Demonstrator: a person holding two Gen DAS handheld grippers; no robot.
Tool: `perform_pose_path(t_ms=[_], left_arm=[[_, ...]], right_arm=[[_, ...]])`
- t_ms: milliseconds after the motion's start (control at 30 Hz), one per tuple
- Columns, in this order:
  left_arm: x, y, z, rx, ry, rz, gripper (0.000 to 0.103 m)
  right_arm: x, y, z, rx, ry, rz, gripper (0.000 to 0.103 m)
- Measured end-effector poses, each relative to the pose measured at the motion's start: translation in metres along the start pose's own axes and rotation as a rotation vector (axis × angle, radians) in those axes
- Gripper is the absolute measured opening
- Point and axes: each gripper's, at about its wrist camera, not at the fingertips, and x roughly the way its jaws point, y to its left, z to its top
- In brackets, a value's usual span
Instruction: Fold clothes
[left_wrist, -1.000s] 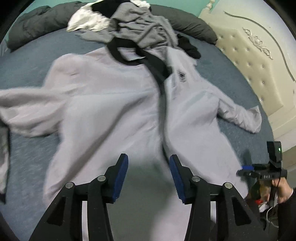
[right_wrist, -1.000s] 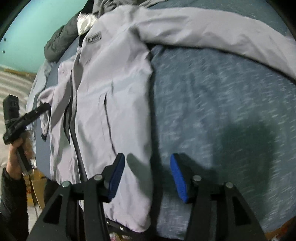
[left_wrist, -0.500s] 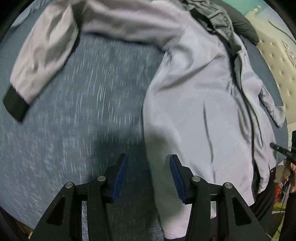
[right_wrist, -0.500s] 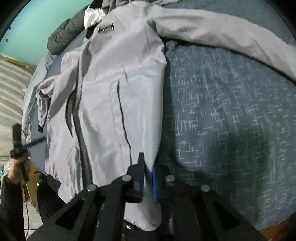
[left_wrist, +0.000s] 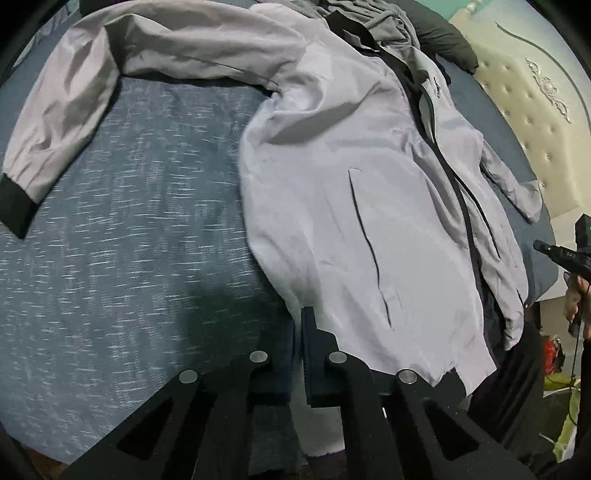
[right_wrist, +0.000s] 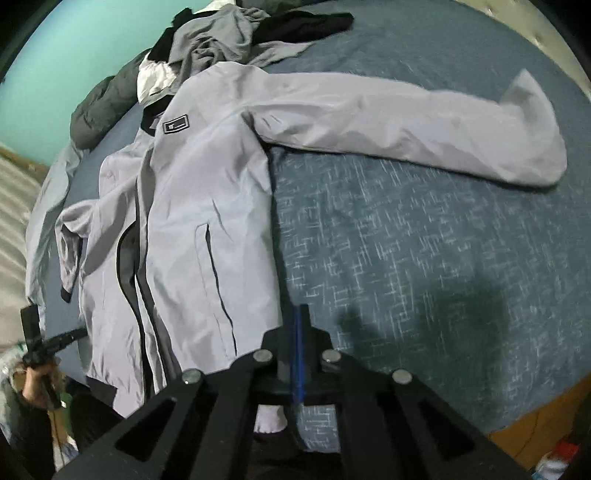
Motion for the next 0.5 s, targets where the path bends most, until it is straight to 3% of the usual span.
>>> perform_pose_path(t_ms=[333,433,500], left_arm=[[-0.007,0.034,-0.005,-0.068,0.005,0.002,0.003],[-0.01,0.033,0.003,-0.071,-0.016,0.006,0.008],[-0.017,0.031,0.011,-0.071,-0.045,0.006,0.017]], right_arm=[[0.003,0.011,0.005,-0.064,0.004,0.014,0.001],[-0.001,-0.006,0.012,-0.019,-0.019,0.019,0.001],[-0.007,-0.022,0.019,0.014,-0.044,0.003,0.003]])
